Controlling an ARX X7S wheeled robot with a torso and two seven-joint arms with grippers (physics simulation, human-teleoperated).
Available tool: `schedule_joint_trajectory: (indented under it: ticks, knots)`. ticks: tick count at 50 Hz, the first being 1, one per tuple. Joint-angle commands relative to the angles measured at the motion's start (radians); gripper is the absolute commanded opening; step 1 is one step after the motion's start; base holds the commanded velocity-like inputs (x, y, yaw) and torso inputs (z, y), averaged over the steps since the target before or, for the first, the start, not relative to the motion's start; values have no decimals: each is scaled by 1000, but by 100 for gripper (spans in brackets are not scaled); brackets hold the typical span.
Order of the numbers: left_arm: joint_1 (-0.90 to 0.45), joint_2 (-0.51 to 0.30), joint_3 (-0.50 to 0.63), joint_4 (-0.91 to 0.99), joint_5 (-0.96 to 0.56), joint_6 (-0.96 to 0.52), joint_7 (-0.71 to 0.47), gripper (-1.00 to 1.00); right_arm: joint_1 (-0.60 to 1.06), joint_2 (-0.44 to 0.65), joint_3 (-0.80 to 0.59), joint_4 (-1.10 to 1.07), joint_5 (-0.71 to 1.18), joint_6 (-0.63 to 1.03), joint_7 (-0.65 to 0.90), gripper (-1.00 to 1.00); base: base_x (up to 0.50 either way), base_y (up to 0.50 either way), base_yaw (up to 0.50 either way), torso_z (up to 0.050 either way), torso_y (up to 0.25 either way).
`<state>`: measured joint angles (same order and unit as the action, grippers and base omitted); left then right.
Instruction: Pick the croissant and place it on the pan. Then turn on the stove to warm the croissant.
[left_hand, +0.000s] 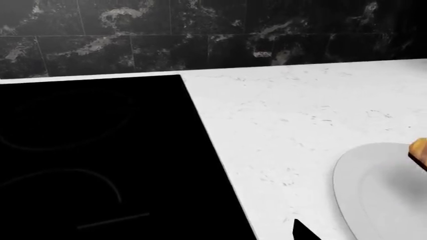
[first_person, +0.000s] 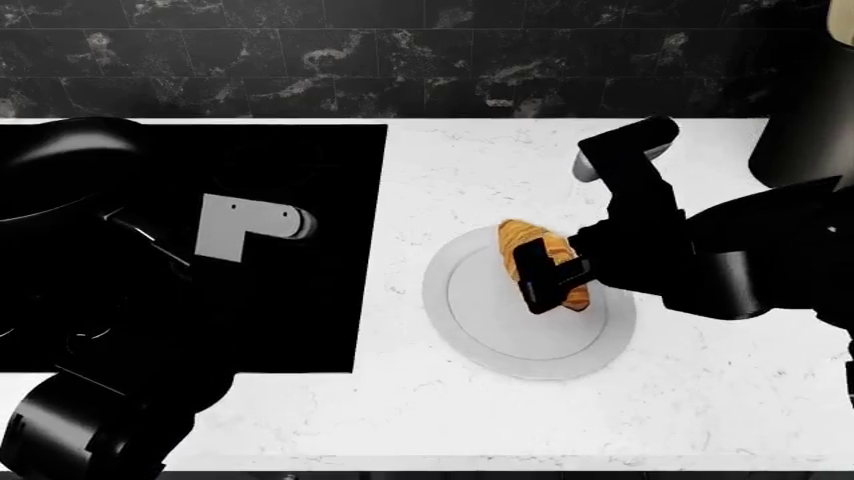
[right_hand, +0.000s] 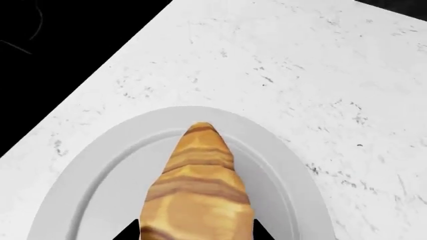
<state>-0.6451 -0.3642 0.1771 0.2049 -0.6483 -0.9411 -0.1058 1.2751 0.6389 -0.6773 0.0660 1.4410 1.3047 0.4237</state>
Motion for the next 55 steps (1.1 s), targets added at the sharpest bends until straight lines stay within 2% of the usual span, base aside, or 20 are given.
schedule_joint_trajectory:
  ticks: [1,22,34,55]
  knots:
    - [1,-3,-12,22,-19,-12,-9,100,20,9,19,-72,9,-6,33,-100,0,0,0,0,0]
    - [15,-13,-57,80,-71,-36,-29,100,8,29,60,-225,23,-69,92,-100,0,0,0,0,0]
    - [18,-13,-77,117,-100,-58,-51,100,-55,79,140,-344,34,-170,127,-100,0,0,0,0,0]
    - [19,-20,-109,163,-146,-83,-75,100,-90,117,210,-456,49,-250,163,-100,0,0,0,0,0]
